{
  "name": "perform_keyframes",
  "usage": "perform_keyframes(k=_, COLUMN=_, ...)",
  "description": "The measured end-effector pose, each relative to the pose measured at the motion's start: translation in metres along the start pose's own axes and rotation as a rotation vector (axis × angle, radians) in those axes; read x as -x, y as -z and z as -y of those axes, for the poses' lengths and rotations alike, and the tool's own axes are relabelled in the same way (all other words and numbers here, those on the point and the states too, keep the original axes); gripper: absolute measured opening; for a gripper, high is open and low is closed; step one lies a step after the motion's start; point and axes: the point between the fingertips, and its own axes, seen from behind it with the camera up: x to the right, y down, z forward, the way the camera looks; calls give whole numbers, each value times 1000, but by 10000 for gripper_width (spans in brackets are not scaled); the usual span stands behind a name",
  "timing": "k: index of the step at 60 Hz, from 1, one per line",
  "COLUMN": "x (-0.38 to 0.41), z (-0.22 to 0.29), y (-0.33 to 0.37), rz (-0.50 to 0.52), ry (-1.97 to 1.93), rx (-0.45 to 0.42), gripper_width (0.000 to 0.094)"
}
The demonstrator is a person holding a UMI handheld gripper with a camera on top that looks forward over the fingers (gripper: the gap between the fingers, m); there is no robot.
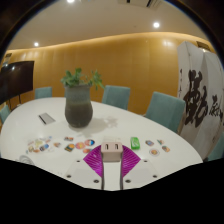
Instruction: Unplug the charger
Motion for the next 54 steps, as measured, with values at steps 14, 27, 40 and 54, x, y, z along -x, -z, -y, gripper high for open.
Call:
perform_keyframes(k=14, x=-50, z=-136, y=-18, rz=-34, ry=55, rx=271, gripper_width=294)
perform_keyframes(k=27, x=-68, z=-154, y=-5, rz=-66, ry=15, rx=304, gripper_width=540)
perform_keyframes(k=40, x=-69, z=-126, y=58, rz=-89, ry=6, rx=264, gripper_width=869)
perform_keyframes(k=54, x=-54, z=-109, y=192, rz=-130, ry=44, rx=243, gripper_width=869)
